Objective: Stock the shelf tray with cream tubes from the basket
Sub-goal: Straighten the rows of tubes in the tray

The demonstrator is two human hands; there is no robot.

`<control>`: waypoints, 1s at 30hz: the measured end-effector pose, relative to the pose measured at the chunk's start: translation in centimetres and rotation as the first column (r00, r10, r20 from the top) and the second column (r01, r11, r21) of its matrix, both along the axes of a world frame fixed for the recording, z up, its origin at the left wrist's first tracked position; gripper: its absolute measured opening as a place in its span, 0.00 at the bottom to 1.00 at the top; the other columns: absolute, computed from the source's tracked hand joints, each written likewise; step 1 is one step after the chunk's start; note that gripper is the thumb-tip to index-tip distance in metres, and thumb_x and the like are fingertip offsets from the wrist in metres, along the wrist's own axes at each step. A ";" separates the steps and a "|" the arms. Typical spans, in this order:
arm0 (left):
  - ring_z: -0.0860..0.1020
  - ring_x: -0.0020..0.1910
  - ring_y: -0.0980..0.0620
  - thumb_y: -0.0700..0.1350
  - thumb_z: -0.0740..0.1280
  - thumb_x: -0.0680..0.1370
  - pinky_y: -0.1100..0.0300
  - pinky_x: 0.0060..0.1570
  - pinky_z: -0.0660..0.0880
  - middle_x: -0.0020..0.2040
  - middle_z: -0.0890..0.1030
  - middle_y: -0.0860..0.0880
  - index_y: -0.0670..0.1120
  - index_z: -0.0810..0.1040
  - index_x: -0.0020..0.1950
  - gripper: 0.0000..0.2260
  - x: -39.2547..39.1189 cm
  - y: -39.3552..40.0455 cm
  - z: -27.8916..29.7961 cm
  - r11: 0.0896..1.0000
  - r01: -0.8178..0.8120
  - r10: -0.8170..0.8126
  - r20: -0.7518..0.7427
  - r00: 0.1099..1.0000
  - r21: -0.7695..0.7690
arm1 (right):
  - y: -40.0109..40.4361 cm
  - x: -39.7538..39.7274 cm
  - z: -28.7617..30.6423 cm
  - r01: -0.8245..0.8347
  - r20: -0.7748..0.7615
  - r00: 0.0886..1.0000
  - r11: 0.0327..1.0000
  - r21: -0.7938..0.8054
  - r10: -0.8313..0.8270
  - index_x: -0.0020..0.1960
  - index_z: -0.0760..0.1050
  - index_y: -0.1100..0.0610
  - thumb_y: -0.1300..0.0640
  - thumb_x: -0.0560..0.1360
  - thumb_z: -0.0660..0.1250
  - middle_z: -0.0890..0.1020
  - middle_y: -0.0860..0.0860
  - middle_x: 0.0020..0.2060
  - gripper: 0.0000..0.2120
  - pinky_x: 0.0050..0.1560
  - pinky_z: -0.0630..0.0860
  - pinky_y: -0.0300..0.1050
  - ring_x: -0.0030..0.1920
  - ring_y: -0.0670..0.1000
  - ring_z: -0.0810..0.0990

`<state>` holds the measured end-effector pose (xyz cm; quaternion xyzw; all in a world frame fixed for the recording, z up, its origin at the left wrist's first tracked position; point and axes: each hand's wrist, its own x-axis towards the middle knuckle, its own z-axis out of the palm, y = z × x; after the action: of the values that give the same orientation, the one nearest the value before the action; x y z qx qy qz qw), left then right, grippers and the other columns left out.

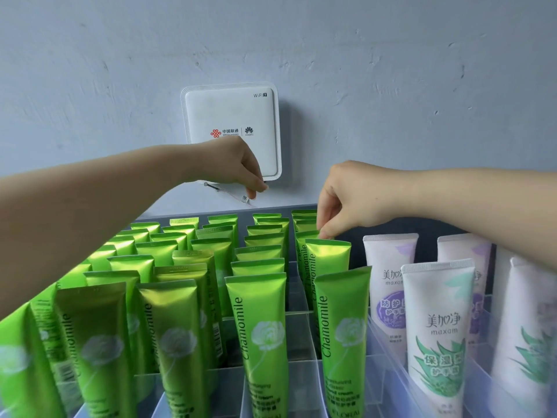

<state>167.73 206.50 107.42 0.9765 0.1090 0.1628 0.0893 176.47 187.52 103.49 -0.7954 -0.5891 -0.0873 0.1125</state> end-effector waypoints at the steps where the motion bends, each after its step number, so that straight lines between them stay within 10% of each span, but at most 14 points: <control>1: 0.68 0.23 0.66 0.46 0.70 0.74 0.76 0.24 0.62 0.23 0.77 0.62 0.46 0.84 0.38 0.07 -0.2 0.0 0.0 1.000 -0.004 0.004 0.003 1.000 -0.008 | -0.1 0.0 0.0 0.003 0.006 1.000 1.000 -0.010 -0.002 0.40 0.84 0.53 0.54 0.68 0.75 0.78 0.38 0.26 0.04 0.35 0.71 0.31 0.31 0.35 0.75; 10: 0.74 0.41 0.53 0.48 0.71 0.73 0.51 0.50 0.76 0.37 0.84 0.53 0.49 0.84 0.37 0.06 -1.7 -0.3 -0.3 0.999 -0.016 0.017 0.003 1.000 -0.033 | -0.7 -0.2 0.1 0.014 0.055 0.998 0.999 -0.039 -0.012 0.45 0.84 0.54 0.53 0.70 0.73 0.76 0.37 0.29 0.06 0.30 0.67 0.25 0.29 0.31 0.73; 18: 0.72 0.35 0.52 0.47 0.73 0.71 0.61 0.38 0.68 0.37 0.85 0.51 0.47 0.85 0.41 0.04 -2.7 -3.7 -0.7 0.986 0.155 -0.148 0.109 0.983 -0.060 | -1.9 -1.0 0.9 0.028 0.040 0.999 0.999 0.017 -0.028 0.46 0.83 0.53 0.54 0.70 0.73 0.78 0.38 0.32 0.06 0.30 0.66 0.24 0.28 0.31 0.73; 22: 0.74 0.27 0.67 0.45 0.74 0.69 0.78 0.30 0.65 0.29 0.80 0.61 0.47 0.84 0.42 0.03 -2.9 -6.3 -1.6 0.962 0.271 -0.272 -0.002 0.962 -0.002 | -4.1 -1.7 1.9 0.037 -0.011 0.999 0.992 0.118 -0.036 0.37 0.82 0.51 0.53 0.68 0.74 0.80 0.43 0.29 0.03 0.27 0.65 0.27 0.25 0.36 0.72; 30: 0.71 0.24 0.70 0.45 0.75 0.69 0.77 0.27 0.63 0.19 0.71 0.67 0.44 0.84 0.48 0.10 -2.3 -9.1 -3.0 0.941 0.324 -0.302 -0.190 0.934 0.099 | -6.8 -3.7 1.1 -0.019 -0.093 0.995 0.995 0.095 0.027 0.35 0.81 0.50 0.53 0.68 0.74 0.75 0.37 0.19 0.04 0.29 0.65 0.29 0.25 0.38 0.72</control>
<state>165.46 197.38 104.38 0.9955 -0.0514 0.0682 0.0411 172.81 180.77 104.57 -0.7857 -0.5875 -0.0762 0.1783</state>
